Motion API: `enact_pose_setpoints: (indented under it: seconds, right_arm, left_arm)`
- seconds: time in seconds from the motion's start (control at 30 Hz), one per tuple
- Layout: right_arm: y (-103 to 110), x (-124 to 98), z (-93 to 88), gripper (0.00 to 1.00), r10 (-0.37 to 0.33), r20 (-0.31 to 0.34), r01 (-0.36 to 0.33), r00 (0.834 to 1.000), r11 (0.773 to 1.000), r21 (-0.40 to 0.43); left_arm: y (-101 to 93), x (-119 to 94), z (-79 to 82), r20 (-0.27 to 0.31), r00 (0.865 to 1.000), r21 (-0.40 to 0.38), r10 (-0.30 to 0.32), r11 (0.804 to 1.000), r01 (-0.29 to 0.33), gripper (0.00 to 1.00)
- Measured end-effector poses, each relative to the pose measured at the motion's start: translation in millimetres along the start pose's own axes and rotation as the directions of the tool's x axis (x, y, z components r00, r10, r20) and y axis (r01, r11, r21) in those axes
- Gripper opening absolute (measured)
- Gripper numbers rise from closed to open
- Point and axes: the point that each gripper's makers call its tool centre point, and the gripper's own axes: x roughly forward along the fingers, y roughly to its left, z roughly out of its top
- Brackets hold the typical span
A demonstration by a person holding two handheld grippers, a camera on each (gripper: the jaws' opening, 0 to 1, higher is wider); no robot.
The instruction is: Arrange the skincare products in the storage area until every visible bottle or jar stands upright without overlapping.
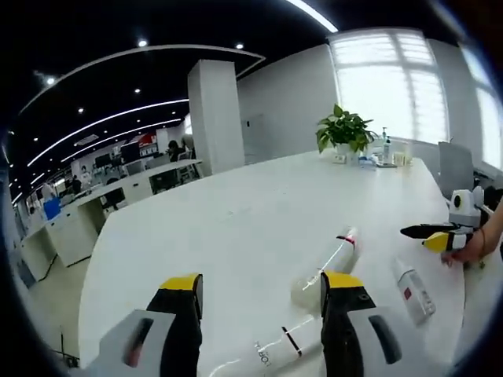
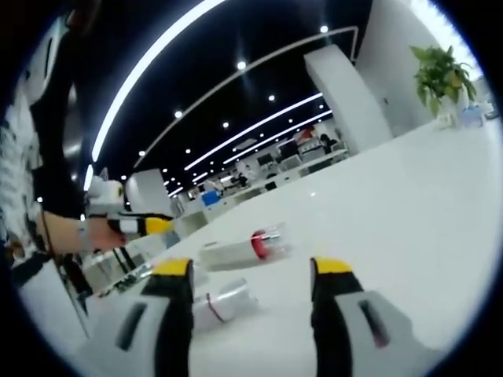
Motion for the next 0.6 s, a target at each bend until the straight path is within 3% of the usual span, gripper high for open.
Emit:
enact_pose_setpoints:
  seconds: [0.33,0.6]
  right_arm:
    - [1,0,-0.1,0.58,0.004,-0.002,-0.004,1.000,1.000,-0.002]
    - [2,0,-3.3,0.58,0.006,-0.019,-0.006,1.000,1.000,-0.013]
  left_arm:
    - [-14.4,17,4.5,-0.074,0.993,0.052,-0.094,0.994,0.098,0.59]
    - [-24.8,27,1.5,-0.170,0.971,0.160,-0.170,0.967,0.198,0.58]
